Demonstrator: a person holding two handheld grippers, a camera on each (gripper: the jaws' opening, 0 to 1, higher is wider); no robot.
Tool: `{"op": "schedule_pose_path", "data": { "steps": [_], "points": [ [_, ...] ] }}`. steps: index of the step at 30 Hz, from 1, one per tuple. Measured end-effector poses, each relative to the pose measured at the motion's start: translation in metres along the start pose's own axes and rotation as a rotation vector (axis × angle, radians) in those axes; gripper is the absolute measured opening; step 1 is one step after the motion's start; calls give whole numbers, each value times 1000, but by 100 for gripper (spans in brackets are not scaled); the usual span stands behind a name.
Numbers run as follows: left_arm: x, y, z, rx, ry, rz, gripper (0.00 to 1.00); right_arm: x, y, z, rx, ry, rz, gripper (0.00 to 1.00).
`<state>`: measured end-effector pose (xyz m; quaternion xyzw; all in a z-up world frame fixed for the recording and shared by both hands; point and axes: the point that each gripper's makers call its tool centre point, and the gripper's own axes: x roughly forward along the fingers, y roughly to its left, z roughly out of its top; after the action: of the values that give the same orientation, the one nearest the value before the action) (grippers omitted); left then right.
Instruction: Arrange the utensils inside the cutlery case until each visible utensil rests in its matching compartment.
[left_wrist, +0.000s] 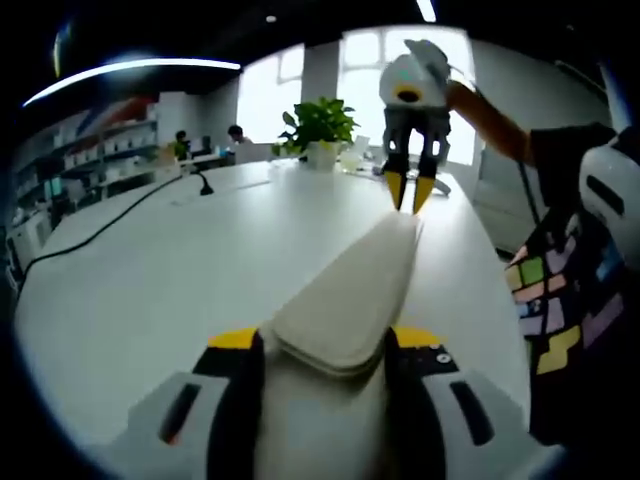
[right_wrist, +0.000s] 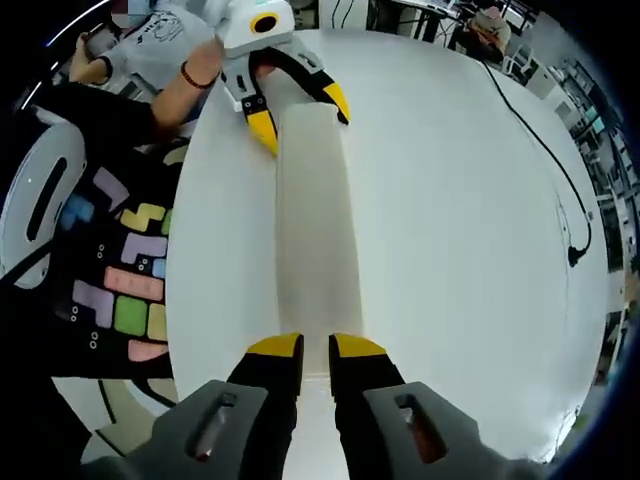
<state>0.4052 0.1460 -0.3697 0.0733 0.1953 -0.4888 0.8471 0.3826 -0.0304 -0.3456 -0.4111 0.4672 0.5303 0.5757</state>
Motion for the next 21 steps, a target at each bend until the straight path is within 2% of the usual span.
{"op": "schedule_pose_path", "data": {
  "steps": [9, 12, 17, 21],
  "points": [
    [-1, 1, 1, -14, 1, -1, 52, 4, -3, -3, 23, 11, 17, 12],
    [-1, 1, 1, -16, -1, -2, 52, 6, -3, -1, 41, 46, 24, 13],
    [-2, 2, 1, -23, -2, 0, 52, 9, 0, -1, -12, 126, 35, 13],
    [-9, 1, -1, -33, 9, -6, 53, 8, -1, -1, -11, 150, 26, 13]
  ]
}}
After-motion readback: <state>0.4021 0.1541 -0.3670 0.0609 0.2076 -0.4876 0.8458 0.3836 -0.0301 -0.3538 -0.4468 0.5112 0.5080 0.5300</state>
